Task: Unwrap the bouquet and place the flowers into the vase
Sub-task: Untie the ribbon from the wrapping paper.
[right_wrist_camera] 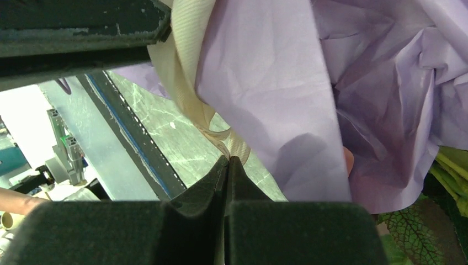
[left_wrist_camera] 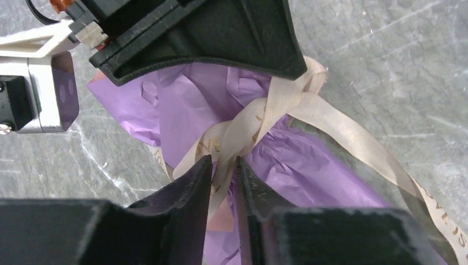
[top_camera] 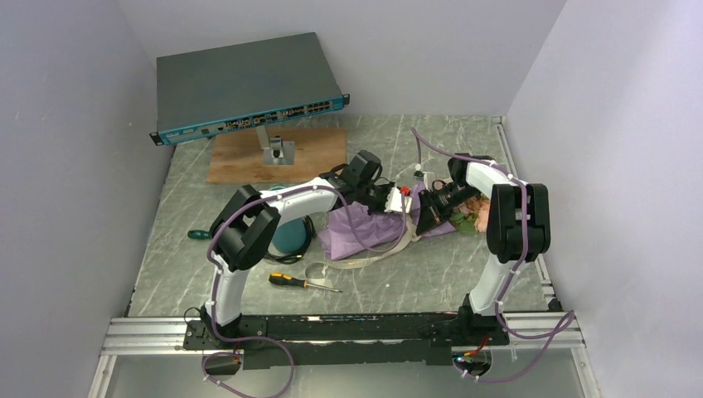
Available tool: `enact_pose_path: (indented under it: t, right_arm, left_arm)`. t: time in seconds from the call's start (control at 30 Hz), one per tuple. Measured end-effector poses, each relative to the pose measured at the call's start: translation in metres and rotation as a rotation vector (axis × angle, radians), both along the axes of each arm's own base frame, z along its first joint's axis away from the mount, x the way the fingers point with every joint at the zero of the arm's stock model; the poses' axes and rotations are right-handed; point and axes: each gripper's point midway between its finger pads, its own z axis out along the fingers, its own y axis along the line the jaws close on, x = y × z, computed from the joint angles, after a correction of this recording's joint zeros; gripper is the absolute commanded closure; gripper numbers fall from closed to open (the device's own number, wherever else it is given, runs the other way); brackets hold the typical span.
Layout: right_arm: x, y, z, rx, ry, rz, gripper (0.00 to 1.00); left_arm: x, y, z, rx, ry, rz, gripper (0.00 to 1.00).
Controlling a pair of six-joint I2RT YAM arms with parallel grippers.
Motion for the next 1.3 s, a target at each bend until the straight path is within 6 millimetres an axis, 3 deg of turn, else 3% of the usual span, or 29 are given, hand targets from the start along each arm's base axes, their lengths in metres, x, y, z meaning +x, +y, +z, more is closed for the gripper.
enact_pose_path:
  t: [0.13, 0.23, 0.3, 0.43, 0.47, 0.53, 0.6, 0.73, 1.03, 1.13, 1.3]
  right_arm:
    - [0.0, 0.0, 0.0, 0.0, 0.0, 0.0, 1.0]
    - [0.0, 0.0, 0.0, 0.0, 0.0, 0.0, 1.0]
    - [0.0, 0.0, 0.0, 0.0, 0.0, 0.001, 1.0]
    - [-0.001, 0.0, -0.001, 0.0, 0.001, 0.002, 1.0]
    - [-0.001, 0.0, -0.001, 0.0, 0.001, 0.002, 1.0]
    - [-0.001, 0.0, -0.001, 0.0, 0.001, 0.002, 1.0]
    - [-0.001, 0.0, -0.001, 0.0, 0.002, 0.002, 1.0]
    - [-0.001, 0.0, -0.001, 0.0, 0.003, 0.002, 1.0]
    - [-0.001, 0.0, -0.002, 0.0, 0.01, 0.002, 1.0]
    - [-0.002, 0.0, -0.002, 0.0, 0.01, 0.002, 1.0]
    - [-0.002, 0.0, -0.002, 0.0, 0.012, 0.002, 1.0]
  left_arm:
    - [0.004, 0.006, -0.003, 0.015, 0.009, 0.016, 0.95]
    - [0.011, 0.01, -0.003, 0.009, 0.036, 0.056, 1.0]
    - [0.023, 0.015, 0.0, -0.001, 0.066, 0.121, 1.0]
    - [0.071, 0.037, 0.004, -0.023, 0.091, 0.351, 0.99]
    - [0.083, 0.043, 0.004, -0.027, 0.091, 0.409, 0.91]
    - [0.101, 0.056, 0.004, -0.031, 0.087, 0.492, 0.67]
    - [0.108, 0.062, 0.004, -0.036, 0.09, 0.524, 0.49]
    - [0.091, 0.049, 0.005, -0.045, 0.102, 0.435, 0.37]
    - [0.022, 0.012, 0.0, -0.001, 0.09, 0.119, 0.35]
    - [0.012, 0.001, 0.007, 0.0, 0.066, 0.05, 0.45]
    - [0.019, -0.006, 0.008, 0.002, 0.053, 0.05, 0.7]
